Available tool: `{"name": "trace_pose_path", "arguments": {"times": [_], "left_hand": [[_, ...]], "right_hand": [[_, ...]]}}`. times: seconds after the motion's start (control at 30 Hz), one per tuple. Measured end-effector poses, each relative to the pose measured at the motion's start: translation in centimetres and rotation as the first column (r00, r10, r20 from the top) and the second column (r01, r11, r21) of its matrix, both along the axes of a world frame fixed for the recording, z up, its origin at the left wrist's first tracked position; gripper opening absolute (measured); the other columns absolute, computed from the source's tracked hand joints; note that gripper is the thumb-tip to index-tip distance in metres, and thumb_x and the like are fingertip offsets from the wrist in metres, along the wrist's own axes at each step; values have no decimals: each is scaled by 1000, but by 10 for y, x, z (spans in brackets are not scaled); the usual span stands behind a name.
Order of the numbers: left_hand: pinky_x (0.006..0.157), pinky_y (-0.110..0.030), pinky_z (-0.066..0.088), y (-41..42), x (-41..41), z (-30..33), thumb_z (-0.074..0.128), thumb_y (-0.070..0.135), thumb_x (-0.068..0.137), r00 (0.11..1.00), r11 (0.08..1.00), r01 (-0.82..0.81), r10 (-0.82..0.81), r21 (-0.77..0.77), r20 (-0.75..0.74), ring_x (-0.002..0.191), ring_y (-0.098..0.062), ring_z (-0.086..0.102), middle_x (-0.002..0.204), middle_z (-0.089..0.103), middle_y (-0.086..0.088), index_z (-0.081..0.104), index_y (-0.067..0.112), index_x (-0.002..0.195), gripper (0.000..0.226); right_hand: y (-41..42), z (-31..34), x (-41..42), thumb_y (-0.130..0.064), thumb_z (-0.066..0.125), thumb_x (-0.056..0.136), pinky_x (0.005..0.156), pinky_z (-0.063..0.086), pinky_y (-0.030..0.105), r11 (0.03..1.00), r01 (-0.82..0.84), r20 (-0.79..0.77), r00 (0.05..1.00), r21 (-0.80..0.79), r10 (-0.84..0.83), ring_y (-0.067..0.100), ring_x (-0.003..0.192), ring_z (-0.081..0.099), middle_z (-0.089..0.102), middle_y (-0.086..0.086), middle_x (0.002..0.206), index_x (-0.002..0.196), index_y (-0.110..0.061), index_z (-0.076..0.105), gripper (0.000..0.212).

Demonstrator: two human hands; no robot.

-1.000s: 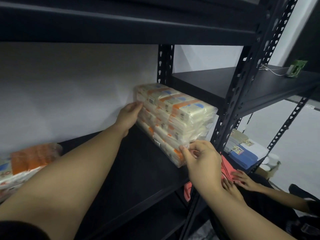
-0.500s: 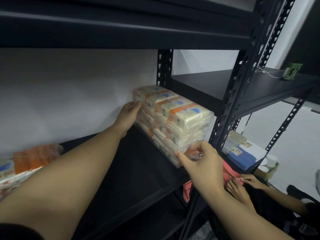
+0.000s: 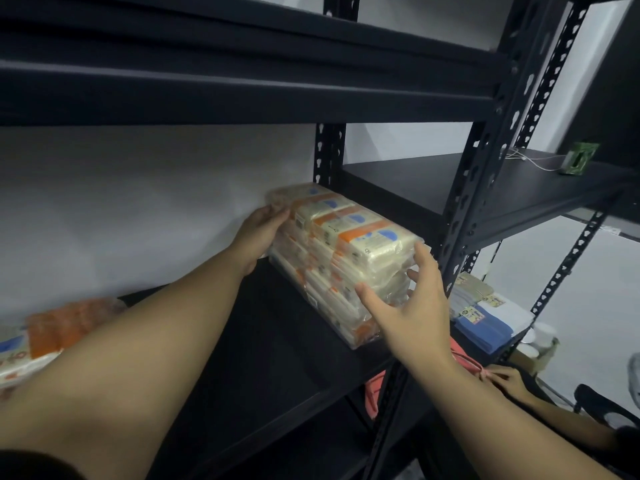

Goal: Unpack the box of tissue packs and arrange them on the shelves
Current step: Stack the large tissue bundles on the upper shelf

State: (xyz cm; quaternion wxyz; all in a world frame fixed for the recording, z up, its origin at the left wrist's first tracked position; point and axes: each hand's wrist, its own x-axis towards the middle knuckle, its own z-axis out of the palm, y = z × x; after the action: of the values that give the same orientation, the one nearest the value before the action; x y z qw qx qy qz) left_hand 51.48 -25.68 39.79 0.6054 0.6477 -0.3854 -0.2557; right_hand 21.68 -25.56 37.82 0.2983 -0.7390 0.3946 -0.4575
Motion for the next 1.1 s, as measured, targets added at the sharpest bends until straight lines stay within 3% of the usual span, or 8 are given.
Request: {"name": "trace_pose_path", "arguments": {"times": [0.1,0.23,0.43,0.57,0.77,0.87,1.03,1.1], "left_hand": [[65,-11,52,-2,3,-4,62,41,101,1000,1000,-25,25,8,1,85,4,72,109,74,11,64,24,131,34],[90,-23,53,4,1,-5,63,51,98,999,999,0,-2,45,48,106,-3,71,119,74,14,64,31,135,42],[83,-15,43,28,-7,1,59,46,102,992,990,-19,1,142,129,118,-8,61,122,66,17,58,30,128,31],[108,-29,39,64,1,-5,64,57,95,974,974,-97,50,207,220,144,-19,44,161,42,-2,37,22,159,78],[107,-29,37,141,26,-12,68,52,94,917,956,-168,62,239,395,141,-16,47,152,52,5,55,25,146,60],[108,-30,37,184,42,-14,70,52,93,876,928,-221,54,299,479,140,-17,47,150,53,7,58,29,140,54],[103,-34,41,261,68,-12,70,54,91,748,818,-389,13,423,664,134,-25,51,150,52,-2,58,27,140,57],[96,-34,46,292,78,-15,66,67,85,718,765,-415,-58,493,694,122,-21,58,140,61,1,64,32,134,60]], "right_hand": [[-4,2,0,-53,85,76,115,43,43,1000,-2,2,1000,7,2,6,139,43,38,-18,155,161,-35,22,107],[-6,3,-1,-53,82,78,117,41,46,1000,-8,-26,1000,-2,8,9,144,41,35,-16,160,162,-35,21,105],[5,3,-8,-59,82,78,124,30,45,991,51,-82,995,-126,-62,14,154,23,25,-10,166,162,-32,20,107],[30,1,-6,-54,80,81,121,32,44,948,48,-107,991,-313,-85,18,150,26,31,-4,162,156,-26,36,91],[70,-11,13,-49,78,83,118,37,49,931,-106,-171,984,-349,48,18,148,31,39,-5,157,144,-26,56,68],[84,-19,23,-51,75,85,121,32,54,907,-95,-249,969,-409,-11,25,152,29,39,1,159,138,-24,61,61],[98,-29,39,-50,71,88,123,27,53,925,-109,-314,949,-364,-12,26,154,24,37,5,162,142,-24,59,61],[102,-35,47,-49,71,89,122,30,52,931,-157,-314,948,-331,49,25,153,27,41,4,160,143,-23,59,61]]}}
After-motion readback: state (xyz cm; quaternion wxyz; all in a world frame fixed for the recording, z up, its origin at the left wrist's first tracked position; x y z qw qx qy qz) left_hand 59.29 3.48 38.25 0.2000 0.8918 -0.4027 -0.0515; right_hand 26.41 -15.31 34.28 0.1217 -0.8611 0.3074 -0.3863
